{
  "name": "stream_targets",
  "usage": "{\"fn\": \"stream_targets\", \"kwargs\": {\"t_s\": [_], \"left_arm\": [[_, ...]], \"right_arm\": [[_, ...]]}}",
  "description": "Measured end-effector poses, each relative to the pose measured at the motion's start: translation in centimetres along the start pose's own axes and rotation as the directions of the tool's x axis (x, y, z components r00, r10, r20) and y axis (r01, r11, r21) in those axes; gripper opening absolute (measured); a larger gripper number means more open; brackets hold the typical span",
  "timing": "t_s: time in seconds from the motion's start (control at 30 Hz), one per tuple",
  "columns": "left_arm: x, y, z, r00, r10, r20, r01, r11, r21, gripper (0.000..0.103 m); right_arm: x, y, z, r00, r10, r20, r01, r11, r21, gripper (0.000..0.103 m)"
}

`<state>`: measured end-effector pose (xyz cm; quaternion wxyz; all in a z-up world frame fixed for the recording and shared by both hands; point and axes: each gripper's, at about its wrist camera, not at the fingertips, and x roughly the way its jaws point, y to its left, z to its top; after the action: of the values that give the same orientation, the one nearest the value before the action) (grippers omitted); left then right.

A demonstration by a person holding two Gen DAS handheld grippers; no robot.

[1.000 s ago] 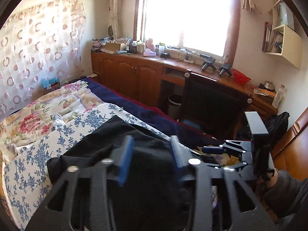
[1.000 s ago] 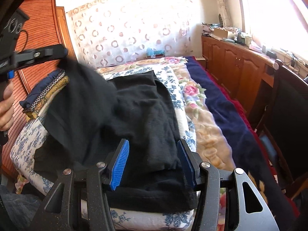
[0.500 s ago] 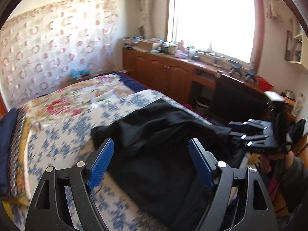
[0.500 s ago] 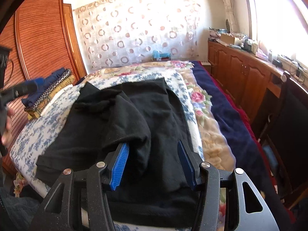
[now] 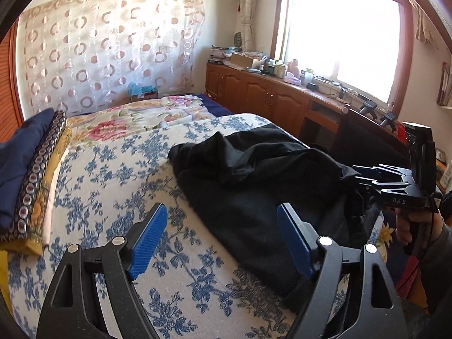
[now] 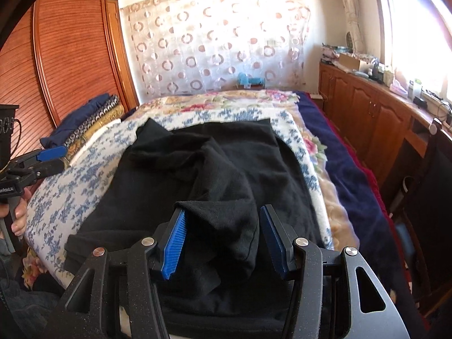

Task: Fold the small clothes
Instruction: 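Release the folded T-shirt with the left tool and withdraw both tools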

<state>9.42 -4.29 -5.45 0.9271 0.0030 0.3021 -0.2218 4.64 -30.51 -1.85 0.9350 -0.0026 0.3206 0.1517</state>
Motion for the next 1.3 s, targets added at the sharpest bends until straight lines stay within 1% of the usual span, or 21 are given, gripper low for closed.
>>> {"fn": "stream_targets", "kwargs": {"t_s": [0.13,0.37,0.5,0.57,0.63,0.77,0.9,0.97,1.03,1.1,1.2,1.23,1.27,1.3], "left_arm": [[0.2,0.4,-0.6,1.0,0.005,-0.01,-0.005,1.0,-0.016,0.081],[0.1,0.4,-1.0,1.0,0.023,-0.003,-0.023,1.0,-0.013,0.081],[0.0,0.3,-1.0,0.999,0.04,0.008,-0.039,0.999,-0.01,0.081],[-0.3,0.4,-1.0,0.999,0.042,0.015,-0.042,0.999,-0.015,0.081],[-0.5,0.5,-0.9,0.999,0.045,0.023,-0.045,0.999,-0.018,0.081],[-1.2,0.7,-0.7,0.997,0.07,0.041,-0.069,0.998,-0.012,0.081],[-2.2,1.3,-0.6,0.994,0.084,0.064,-0.083,0.996,-0.024,0.081],[-2.5,1.6,-0.6,0.993,0.092,0.074,-0.09,0.996,-0.029,0.081],[-2.8,1.9,-0.6,0.992,0.098,0.078,-0.096,0.995,-0.037,0.081],[-2.9,2.2,-0.7,0.992,0.1,0.079,-0.097,0.994,-0.045,0.081],[-2.8,2.6,-0.9,0.992,0.099,0.075,-0.095,0.994,-0.053,0.081],[-2.7,2.7,-1.0,0.992,0.099,0.073,-0.095,0.994,-0.056,0.081],[-2.7,2.7,-1.1,0.993,0.098,0.071,-0.094,0.994,-0.058,0.081],[-2.7,2.8,-1.2,0.993,0.097,0.07,-0.093,0.994,-0.058,0.081]], "right_arm": [[0.5,-0.4,0.4,1.0,-0.002,-0.023,0.002,1.0,0.009,0.054],[-1.8,0.5,1.3,1.0,-0.001,0.025,0.001,1.0,-0.015,0.054],[-2.9,1.7,2.9,0.997,0.019,0.071,-0.013,0.997,-0.076,0.054],[-2.6,2.4,4.2,0.996,0.033,0.077,-0.023,0.993,-0.118,0.054],[-1.6,3.4,5.6,0.995,0.075,0.071,-0.063,0.985,-0.162,0.054],[1.6,4.9,7.8,0.988,0.153,0.028,-0.145,0.973,-0.179,0.054],[5.2,7.0,9.6,0.972,0.229,-0.051,-0.235,0.953,-0.189,0.054],[7.2,8.3,10.1,0.964,0.246,-0.1,-0.262,0.943,-0.204,0.054],[9.4,9.4,10.3,0.959,0.239,-0.155,-0.269,0.938,-0.218,0.054],[11.6,10.1,10.5,0.955,0.215,-0.205,-0.261,0.937,-0.232,0.054],[14.1,10.5,11.0,0.953,0.152,-0.261,-0.223,0.938,-0.267,0.054],[14.6,10.6,11.1,0.953,0.129,-0.273,-0.208,0.936,-0.283,0.053],[15.3,10.7,11.4,0.953,0.114,-0.281,-0.199,0.933,-0.299,0.034],[15.6,10.6,11.5,0.953,0.099,-0.286,-0.191,0.93,-0.315,0.021]]}}
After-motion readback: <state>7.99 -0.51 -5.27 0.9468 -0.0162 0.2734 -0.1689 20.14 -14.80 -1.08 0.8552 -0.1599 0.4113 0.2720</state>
